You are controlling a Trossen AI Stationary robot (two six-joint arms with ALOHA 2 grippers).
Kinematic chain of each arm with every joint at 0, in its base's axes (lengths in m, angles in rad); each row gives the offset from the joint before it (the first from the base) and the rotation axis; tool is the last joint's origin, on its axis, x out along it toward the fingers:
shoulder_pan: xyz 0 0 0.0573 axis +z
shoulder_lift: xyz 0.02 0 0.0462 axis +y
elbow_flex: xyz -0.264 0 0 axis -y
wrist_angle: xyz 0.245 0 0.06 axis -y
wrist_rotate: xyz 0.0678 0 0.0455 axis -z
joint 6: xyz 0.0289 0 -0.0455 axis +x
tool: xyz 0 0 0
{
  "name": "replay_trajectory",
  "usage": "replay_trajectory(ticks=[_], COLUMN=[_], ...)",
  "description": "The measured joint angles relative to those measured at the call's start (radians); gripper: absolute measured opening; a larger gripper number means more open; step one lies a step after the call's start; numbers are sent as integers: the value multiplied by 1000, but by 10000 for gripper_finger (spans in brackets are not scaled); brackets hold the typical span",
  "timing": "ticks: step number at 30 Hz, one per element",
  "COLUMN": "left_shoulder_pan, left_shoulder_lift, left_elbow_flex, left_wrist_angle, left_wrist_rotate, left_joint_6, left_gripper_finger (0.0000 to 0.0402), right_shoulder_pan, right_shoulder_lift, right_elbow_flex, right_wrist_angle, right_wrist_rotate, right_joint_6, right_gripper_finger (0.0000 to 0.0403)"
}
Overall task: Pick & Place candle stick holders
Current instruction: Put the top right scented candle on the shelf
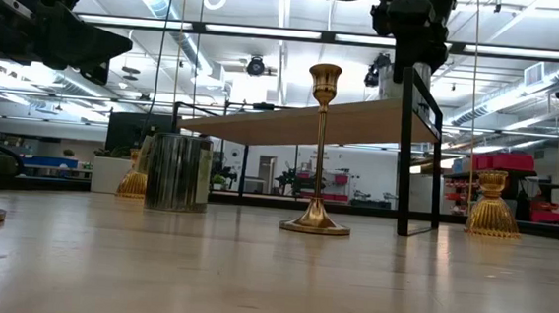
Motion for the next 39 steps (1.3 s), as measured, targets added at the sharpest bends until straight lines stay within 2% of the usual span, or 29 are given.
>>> replay_trajectory(ticks=[21, 39], left_shoulder_pan=[0, 0], left_shoulder_lift=[0, 0], left_elbow_flex=[0, 0], left_wrist_angle=[0, 0], left_wrist_rotate=[0, 0], left_joint_6=[0, 0], left_gripper_finger=[12, 12], right_shoulder_pan=[0, 0], right_shoulder_lift=[-1, -42], right_elbow_flex=[0, 2], right_wrist_angle=[12, 23], right_wrist_rotate=[2, 14], right_joint_6=[23, 23], right_gripper_finger=[398, 398])
